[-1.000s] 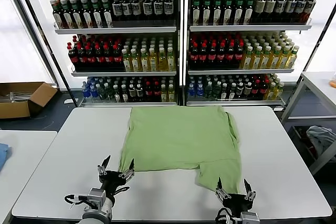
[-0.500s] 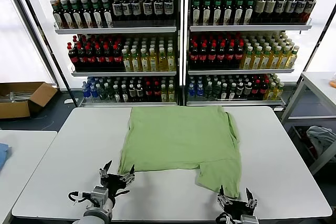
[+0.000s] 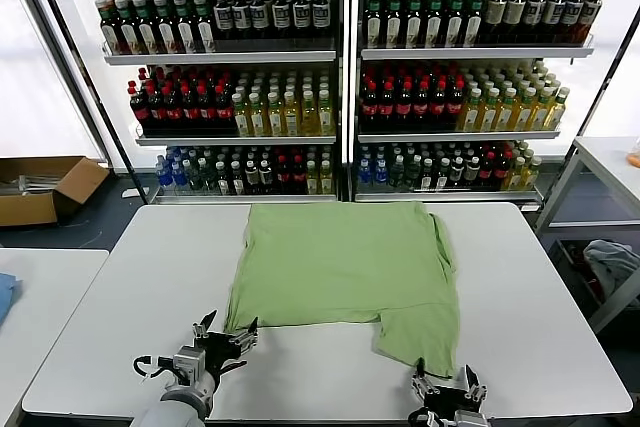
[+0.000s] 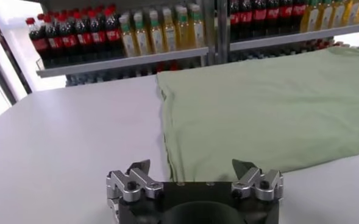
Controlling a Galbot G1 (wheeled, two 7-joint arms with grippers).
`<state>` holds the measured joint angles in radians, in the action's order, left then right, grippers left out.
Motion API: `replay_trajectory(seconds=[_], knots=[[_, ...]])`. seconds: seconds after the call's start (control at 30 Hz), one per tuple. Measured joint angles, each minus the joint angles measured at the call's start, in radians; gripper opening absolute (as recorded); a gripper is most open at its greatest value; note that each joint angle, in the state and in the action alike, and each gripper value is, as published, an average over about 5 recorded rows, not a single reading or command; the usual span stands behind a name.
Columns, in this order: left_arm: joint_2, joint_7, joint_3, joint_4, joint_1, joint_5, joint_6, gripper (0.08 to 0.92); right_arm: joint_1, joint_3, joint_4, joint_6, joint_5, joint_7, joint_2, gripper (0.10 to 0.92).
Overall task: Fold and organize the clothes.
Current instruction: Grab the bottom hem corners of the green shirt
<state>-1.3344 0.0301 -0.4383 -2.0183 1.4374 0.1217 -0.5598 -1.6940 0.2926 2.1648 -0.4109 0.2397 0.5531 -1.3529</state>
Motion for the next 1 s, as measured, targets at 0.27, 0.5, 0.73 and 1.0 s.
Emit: replay_trajectory(seconds=[0.27,0.5,0.73,1.0], knots=[[0.011,0.001,0.005,0.019,-0.003,0.009,-0.008,0.621,-0.002,0.002,-0.009,0.007,0.0,-0.005,0.004,0.739],[0.015,0.001,0.009,0.02,0.007,0.009,-0.009,0.413,-0.003,-0.001,-0.014,0.013,0.002,-0.008,0.005,0.54],[0.011,-0.002,0.015,0.018,0.018,0.005,-0.011,0.214,-0.002,0.001,-0.016,0.02,0.004,-0.011,0.007,0.341],[0.0,-0.005,0.018,0.02,0.017,0.003,-0.012,0.089,0.001,0.008,0.003,0.021,0.006,-0.022,0.012,0.124]])
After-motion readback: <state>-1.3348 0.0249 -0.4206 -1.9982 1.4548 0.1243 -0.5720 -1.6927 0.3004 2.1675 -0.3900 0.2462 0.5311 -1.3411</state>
